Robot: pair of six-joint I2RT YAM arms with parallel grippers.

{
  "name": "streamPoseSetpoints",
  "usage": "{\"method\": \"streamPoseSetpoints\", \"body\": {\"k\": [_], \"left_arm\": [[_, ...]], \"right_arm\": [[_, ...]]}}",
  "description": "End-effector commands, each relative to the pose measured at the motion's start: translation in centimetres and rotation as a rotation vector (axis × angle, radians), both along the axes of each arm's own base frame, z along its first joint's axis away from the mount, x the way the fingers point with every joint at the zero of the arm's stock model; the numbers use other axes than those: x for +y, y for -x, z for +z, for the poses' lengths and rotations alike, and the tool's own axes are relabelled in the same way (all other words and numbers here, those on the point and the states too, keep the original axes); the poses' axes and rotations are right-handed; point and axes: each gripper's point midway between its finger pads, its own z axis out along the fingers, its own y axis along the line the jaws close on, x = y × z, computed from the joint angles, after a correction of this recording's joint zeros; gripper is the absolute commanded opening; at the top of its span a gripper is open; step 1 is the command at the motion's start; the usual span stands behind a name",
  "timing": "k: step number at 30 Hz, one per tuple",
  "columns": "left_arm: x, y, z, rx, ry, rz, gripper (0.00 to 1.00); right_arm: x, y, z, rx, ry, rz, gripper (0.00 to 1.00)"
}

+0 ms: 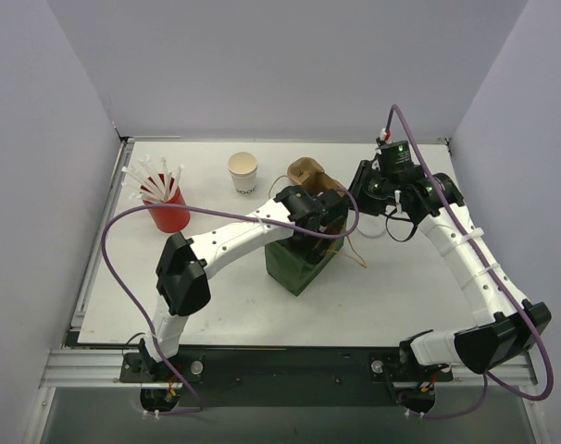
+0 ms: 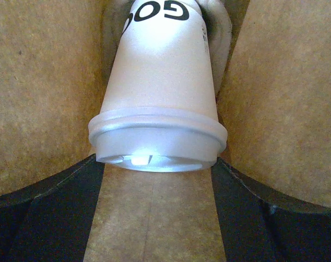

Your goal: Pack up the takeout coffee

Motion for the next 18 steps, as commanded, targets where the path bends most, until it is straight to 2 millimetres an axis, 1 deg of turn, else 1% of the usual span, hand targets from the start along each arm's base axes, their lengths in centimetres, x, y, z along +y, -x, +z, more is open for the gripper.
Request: {"method": "streamPoseSetpoints", "body": {"k": [1, 7, 11, 15, 17, 18], "left_arm": [[2.4, 1.2, -0.7, 0.08, -0.121, -0.005, 0.38], [2.6, 1.7, -0.5, 0.089, -0.124, -0.004, 0.38], [3.2, 1.9, -0.2, 0.091, -0.129, -0.003, 0.38], [3.9, 2.3, 0.3, 0.094, -0.125, -0.003, 0.38], [4.4, 2.7, 0.3, 0.106, -0.128, -0.009, 0.38], [4.6, 3.0, 0.8, 0.108, -0.111, -0.01, 0.38]], "right_arm": [[1.2, 0.4, 1.6, -0.028, -0.043, 0.036, 0.25], [1.8, 0.4, 0.8, -0.004, -0.044, 0.056, 0.15], [2.4, 1.2, 0.3, 0.026, -0.044, 0.077, 0.07], [2.8, 1.9, 0.3, 0.049, -0.054, 0.091, 0.01], [2.9, 2.5, 0.4, 0.067, -0.068, 0.093, 0.0], [3.0, 2.7, 0.5, 0.072, -0.074, 0.095, 0.0]]}}
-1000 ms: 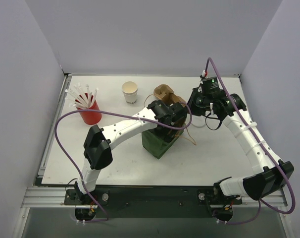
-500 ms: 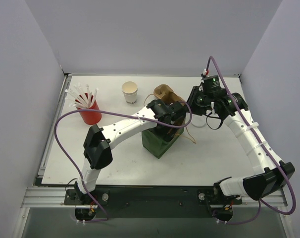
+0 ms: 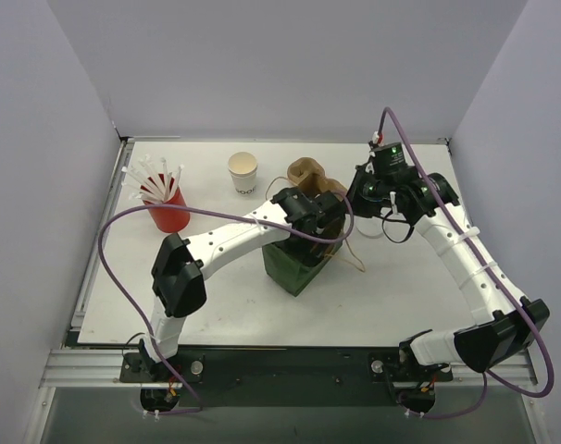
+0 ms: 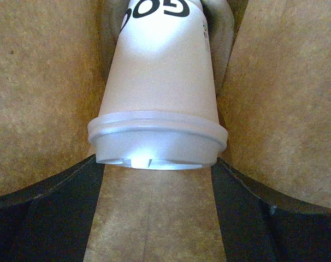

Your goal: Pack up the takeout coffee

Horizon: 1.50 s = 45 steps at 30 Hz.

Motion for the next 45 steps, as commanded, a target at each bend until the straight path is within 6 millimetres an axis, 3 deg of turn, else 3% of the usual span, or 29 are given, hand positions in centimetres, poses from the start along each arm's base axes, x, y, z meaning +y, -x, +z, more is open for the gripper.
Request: {"method": "streamPoseSetpoints", "body": {"k": [1, 7, 15, 29, 45], "left_arm": [[4.7, 3.0, 0.9, 0.104, -0.12, -0.011, 0.38], [6.2, 4.4, 2.2, 0.121, -0.078, -0.015, 0.38], [7.6, 5.7, 1.3, 0.158, -0.112, -0.026, 0.38], [6.4, 4.3, -0.6, 0.145, -0.171, -0.036, 0.38], [5.9, 3.4, 0.0, 0.108, -0.172, -0.018, 0.36]], "right_arm": [[2.0, 2.1, 1.1, 0.052, -0.076, 0.057, 0.0], [3.8, 3.9, 1.9, 0.113, -0.168, 0.085, 0.0], [4.2, 4.0, 1.7, 0.116, -0.169, 0.078, 0.0], [3.7, 2.8, 0.9, 0.084, -0.132, 0.04, 0.0], [3.6, 2.4, 0.6, 0.075, -0.113, 0.045, 0.0]]}}
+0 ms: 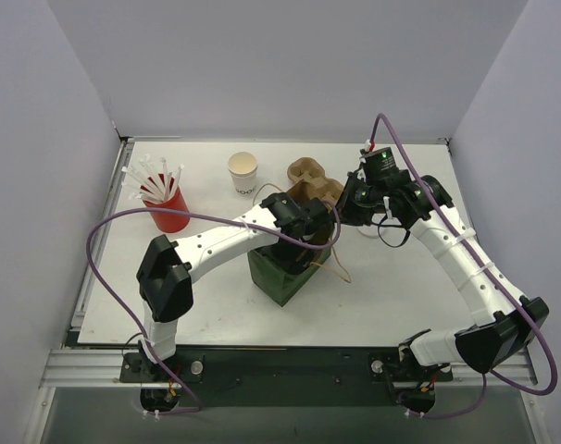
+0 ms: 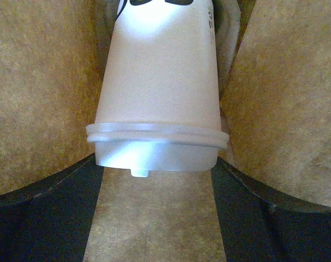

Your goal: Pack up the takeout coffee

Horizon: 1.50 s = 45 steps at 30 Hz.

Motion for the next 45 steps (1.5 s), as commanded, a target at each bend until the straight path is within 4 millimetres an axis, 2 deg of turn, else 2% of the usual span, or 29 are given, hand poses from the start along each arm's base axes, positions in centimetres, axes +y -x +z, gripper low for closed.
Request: {"method": "streamPoseSetpoints", "body": {"k": [1, 7, 11, 17, 27, 45], "left_arm": [[2.1, 0.8, 0.9, 0.025, -0.111, -0.006, 0.36], [1.1, 0.3, 2.8, -0.014, -0.047, 0.017, 0.33], [0.0, -0.5, 6.0, -0.079, 0.034, 0.045, 0.32], [-0.5, -0.6, 8.9, -0.137, 0.11, 0.079, 0.32], [-0.4, -0.2, 11.9, -0.171, 0.214, 0.121, 0.32], [0.4, 0.0, 20.0, -0.292, 0.476, 0.188, 0.31]], "right_arm": [[0.8, -0.3, 0.9, -0.03, -0.032, 0.024, 0.0], [0.8, -0.3, 1.6, -0.052, -0.031, 0.024, 0.0], [0.2, -0.1, 1.8, -0.082, -0.004, 0.014, 0.0], [-0.6, 0.0, 1.8, -0.105, 0.039, 0.009, 0.0], [-1.7, 0.1, 2.4, -0.146, 0.107, 0.004, 0.0], [-3.2, -0.4, 2.7, -0.163, 0.159, -0.032, 0.0]]}}
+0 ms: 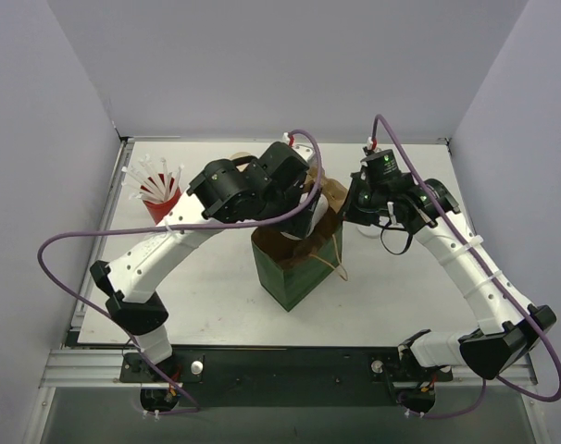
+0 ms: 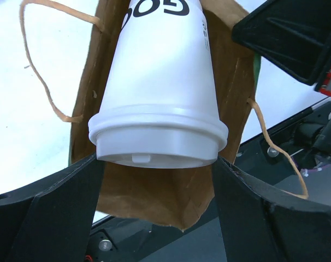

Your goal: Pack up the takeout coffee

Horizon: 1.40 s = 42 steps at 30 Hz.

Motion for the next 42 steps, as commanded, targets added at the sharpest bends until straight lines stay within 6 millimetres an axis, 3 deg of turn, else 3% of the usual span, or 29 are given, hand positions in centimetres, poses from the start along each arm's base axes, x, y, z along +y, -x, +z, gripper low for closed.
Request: {"method": "streamPoseSetpoints", "body": {"k": [1, 9, 13, 17, 20, 27, 28, 31, 42], "left_arm": [[4.7, 2.8, 2.1, 0.047, -0.035, 0.03, 0.31], [5.3, 2.9, 6.8, -0.01, 0.134, 0.065, 0.31], [7.8, 2.2, 9.7, -0.053, 0.238, 0.172, 0.31], [10.5, 1.5, 10.7, -0.069, 0.297, 0.282, 0.31], [11.6, 1.3, 8.8, -0.019, 0.258, 0.322, 0.31], [13.1, 1.5, 1.0, 0.156, 0.021, 0.33, 0.3], [13.1, 2.0, -0.9, 0.211, -0.026, 0.316, 0.3], [13.0, 3.2, -4.0, 0.307, -0.099, 0.264, 0.3], [11.6, 7.0, -10.5, 0.567, -0.266, 0.053, 0.28]], "right_arm": [[-1.1, -0.3, 1.9, -0.054, 0.011, -0.029, 0.0], [-3.1, -0.8, 1.2, -0.031, 0.042, -0.083, 0.0], [-5.6, -0.6, 0.9, -0.017, 0.055, -0.142, 0.0], [-8.1, -0.1, 1.1, -0.011, 0.06, -0.2, 0.0], [-9.8, 0.2, 1.8, -0.021, 0.061, -0.241, 0.0], [-12.1, 0.8, 3.4, -0.039, 0.008, -0.302, 0.0], [-11.9, 1.0, 3.7, -0.041, -0.012, -0.292, 0.0], [-11.8, 1.1, 4.1, -0.05, -0.027, -0.29, 0.0], [-10.1, 0.7, 4.3, -0.029, -0.098, -0.227, 0.0]]}}
